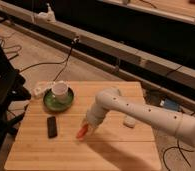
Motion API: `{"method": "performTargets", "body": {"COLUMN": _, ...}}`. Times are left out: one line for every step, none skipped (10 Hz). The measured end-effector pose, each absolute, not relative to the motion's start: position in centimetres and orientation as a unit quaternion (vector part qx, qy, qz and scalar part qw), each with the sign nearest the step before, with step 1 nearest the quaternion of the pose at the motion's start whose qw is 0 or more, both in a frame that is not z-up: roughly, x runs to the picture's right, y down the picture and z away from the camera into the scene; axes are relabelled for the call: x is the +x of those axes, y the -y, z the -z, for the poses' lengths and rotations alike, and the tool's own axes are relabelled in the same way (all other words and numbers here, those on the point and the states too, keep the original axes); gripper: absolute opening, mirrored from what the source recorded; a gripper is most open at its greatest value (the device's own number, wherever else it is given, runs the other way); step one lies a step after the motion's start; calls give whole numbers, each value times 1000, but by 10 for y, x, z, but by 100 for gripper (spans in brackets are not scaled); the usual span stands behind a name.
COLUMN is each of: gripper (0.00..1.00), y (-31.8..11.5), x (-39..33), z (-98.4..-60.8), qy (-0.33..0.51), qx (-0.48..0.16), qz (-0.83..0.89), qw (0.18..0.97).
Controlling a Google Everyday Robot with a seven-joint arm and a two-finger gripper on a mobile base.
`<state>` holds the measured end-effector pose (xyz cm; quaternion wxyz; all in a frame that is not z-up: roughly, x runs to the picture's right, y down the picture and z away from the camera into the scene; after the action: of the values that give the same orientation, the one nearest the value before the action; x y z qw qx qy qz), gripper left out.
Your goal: Place the pepper on the white sponge
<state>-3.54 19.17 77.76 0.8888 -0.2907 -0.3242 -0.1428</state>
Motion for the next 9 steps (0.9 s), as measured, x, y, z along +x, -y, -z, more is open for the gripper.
{"method": "performTargets", "body": {"gripper": 0, "y": -167, "x": -18, "z": -779, "qy": 315, "qx": -265, "qz": 91, "qw": 907}}
{"method": "performTargets", "body": {"gripper": 0, "y": -150, "x": -1, "z": -781, "qy": 305, "qx": -248, "qz": 48, "qw": 918}}
{"method": "performTargets", "body": {"gripper": 0, "y": -140, "x": 15, "z": -783, "qy": 294, "qx": -238, "qz": 15, "qw": 926}}
{"method": "performTargets", "body": {"gripper": 0, "y": -131, "x": 37, "z": -787, "qy": 275, "qx": -230, "qz": -19, "qw": 933}}
{"method": "performTargets", "body": {"gripper": 0, "y": -125, "x": 69, "z": -792, "qy": 245, "qx": -225, "qz": -61, "qw": 941}}
{"method": "performTargets", "body": {"gripper": 0, "y": -124, "x": 90, "z": -795, "qy": 228, "qx": -223, "qz": -95, "qw": 943}}
{"method": "performTargets", "body": {"gripper": 0, "y": -123, "x": 120, "z": -795, "qy": 206, "qx": -219, "qz": -139, "qw": 944}}
{"method": "performTargets", "body": {"gripper": 0, "y": -124, "x": 132, "z": -795, "qy": 197, "qx": -217, "qz": -159, "qw": 943}}
{"method": "performTargets", "body": {"gripper": 0, "y": -124, "x": 134, "z": -795, "qy": 195, "qx": -216, "qz": -162, "qw": 943}}
